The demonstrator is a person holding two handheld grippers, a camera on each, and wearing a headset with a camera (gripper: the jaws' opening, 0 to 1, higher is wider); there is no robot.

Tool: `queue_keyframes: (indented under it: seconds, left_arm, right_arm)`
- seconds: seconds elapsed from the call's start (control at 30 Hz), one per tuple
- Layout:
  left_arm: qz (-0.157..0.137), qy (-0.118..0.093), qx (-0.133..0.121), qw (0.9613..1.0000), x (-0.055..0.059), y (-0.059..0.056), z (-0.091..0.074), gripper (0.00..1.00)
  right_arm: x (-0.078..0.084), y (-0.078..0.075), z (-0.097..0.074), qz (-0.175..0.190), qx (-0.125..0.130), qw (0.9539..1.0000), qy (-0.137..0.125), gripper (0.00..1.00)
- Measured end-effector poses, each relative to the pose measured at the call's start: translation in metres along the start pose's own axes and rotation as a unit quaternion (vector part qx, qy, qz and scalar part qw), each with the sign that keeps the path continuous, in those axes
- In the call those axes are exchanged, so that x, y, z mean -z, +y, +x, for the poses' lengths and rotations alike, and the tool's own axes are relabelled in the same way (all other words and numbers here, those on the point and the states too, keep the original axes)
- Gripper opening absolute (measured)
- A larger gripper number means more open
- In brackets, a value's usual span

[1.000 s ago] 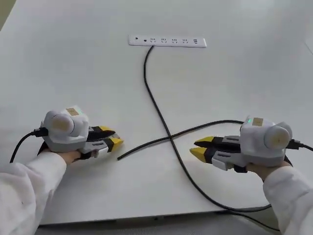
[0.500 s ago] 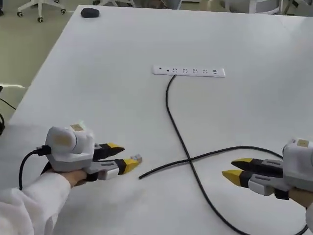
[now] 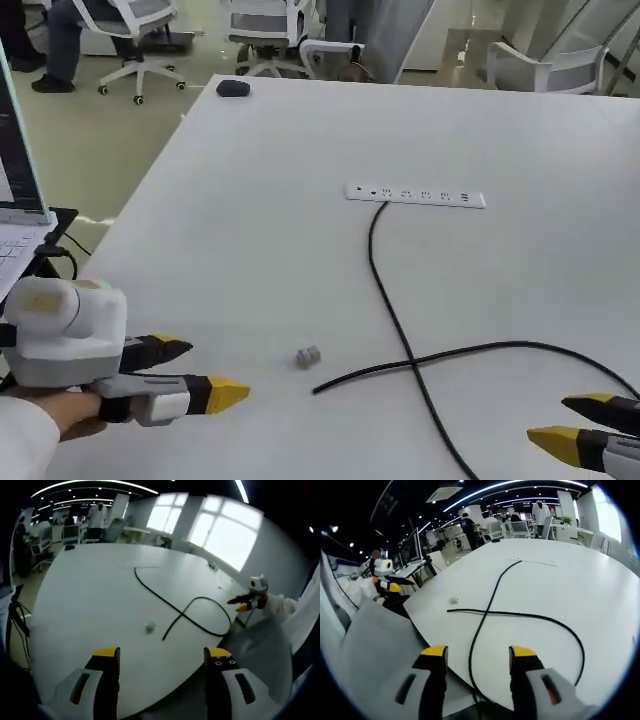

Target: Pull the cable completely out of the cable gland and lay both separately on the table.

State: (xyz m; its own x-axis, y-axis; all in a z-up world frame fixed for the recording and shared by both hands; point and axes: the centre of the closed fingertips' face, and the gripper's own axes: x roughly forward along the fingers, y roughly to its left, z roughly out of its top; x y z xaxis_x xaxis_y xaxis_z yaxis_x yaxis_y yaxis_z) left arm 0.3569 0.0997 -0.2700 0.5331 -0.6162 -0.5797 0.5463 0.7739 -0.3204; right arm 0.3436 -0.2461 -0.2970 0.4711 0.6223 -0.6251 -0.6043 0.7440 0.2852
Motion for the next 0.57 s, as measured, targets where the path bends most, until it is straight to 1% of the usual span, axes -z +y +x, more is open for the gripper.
queue_keyframes:
  seconds: [0.1,0.2,0.27,0.33,0.43,0.5,0.57]
  left_arm:
    - [0.0,0.004,-0.002,1.0,0.005,-0.002,-0.007,0.66]
    - [-0.004,0.002,-0.005,1.0,0.009,-0.001,-0.01,0.66]
    - [-0.006,0.002,-0.008,0.9999,0.01,-0.001,-0.011,0.65]
    - [-0.008,0.002,-0.007,0.9999,0.01,-0.002,-0.011,0.65]
    - [-0.02,-0.009,-0.001,0.9998,0.006,-0.005,-0.011,0.63]
    - [-0.026,-0.012,0.003,0.9996,0.005,-0.006,-0.011,0.61]
    - [-0.026,-0.014,0.006,0.9995,0.004,-0.008,-0.01,0.61]
  right_arm:
    - [0.004,0.001,-0.007,0.008,0.003,1.0,-0.001,0.51]
    - [0.003,0.0,-0.012,0.022,0.007,0.9997,-0.013,0.5]
    - [0.003,-0.001,-0.014,0.022,0.008,0.9996,-0.016,0.5]
    - [0.003,-0.001,-0.014,0.022,0.009,0.9996,-0.015,0.5]
    - [0.003,-0.001,-0.014,0.022,0.008,0.9996,-0.014,0.5]
    - [0.005,-0.001,-0.013,0.021,0.006,0.9997,-0.01,0.49]
    - [0.005,-0.001,-0.012,0.019,0.006,0.9998,-0.008,0.5]
